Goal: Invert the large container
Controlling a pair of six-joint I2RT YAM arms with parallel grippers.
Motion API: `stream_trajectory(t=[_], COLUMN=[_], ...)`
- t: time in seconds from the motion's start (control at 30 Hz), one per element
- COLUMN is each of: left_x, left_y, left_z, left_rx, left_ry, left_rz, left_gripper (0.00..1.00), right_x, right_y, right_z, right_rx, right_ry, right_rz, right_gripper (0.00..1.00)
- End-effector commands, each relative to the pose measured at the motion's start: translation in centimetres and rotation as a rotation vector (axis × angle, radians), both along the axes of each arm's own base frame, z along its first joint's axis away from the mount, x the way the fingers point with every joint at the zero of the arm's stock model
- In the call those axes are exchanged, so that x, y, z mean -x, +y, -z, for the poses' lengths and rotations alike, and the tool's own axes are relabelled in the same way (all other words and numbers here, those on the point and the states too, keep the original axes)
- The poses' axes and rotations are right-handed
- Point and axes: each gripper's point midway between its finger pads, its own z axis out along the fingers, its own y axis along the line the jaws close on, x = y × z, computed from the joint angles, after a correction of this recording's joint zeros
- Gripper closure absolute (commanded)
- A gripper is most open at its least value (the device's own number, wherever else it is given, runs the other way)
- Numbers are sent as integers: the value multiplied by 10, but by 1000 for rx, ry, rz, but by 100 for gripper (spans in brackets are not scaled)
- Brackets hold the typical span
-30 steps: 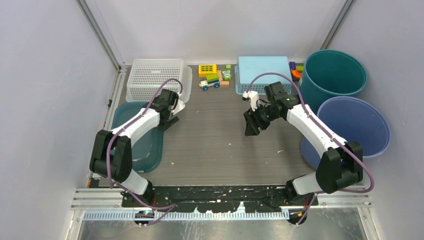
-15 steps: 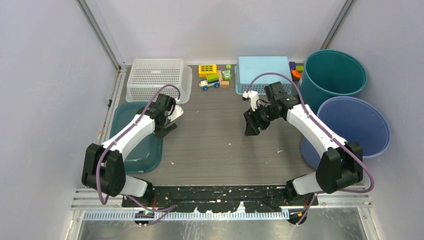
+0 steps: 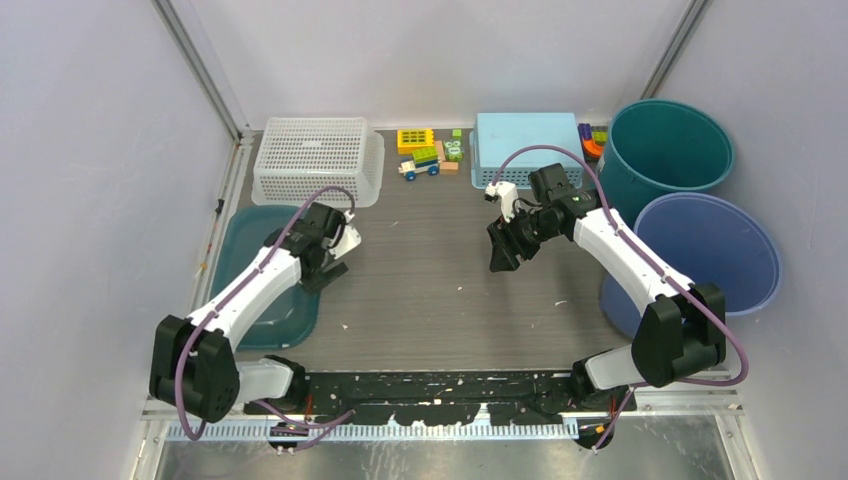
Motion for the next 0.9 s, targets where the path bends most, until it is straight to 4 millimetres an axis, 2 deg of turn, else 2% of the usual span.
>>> stream_trajectory(t=[0.0, 0.1, 0.17, 0.33, 0.4, 0.47, 0.57, 0.67, 0.87], left_x=[13, 13, 10, -6, -14, -23, -34, -50, -92], left_y=[8, 3, -9, -47, -49, -43, -37, -42, -38], left_z=[-3, -5, -15, -64, -81, -91, -89, -79, -57], left_rx=[-24, 17, 86, 320, 344, 312, 261, 257, 161], left_ry=[6, -4, -24, -149, -206, -258, -279, -293, -336], left_rz=[-10, -10, -9, 4, -8, -34, -49, -52, -95], left_gripper=[0, 0, 0, 0, 0, 0, 0, 0, 0], right_x=[-3, -4, -4, -4, -4, -4, -5, -5, -4], right_y=[4, 4, 4, 4, 3, 4, 4, 3, 3], right_z=[-11, -11, -12, -13, -13, -14, -15, -15, -18], right_rx=[-34, -34, -34, -33, -32, -33, -34, -31, -37], right_ry=[-43, -42, -42, -47, -48, -51, -56, -54, -67], right_rz=[-11, -8, -7, -4, -3, -3, -4, -3, -1], right_gripper=[39, 39, 39, 39, 39, 39, 39, 39, 39])
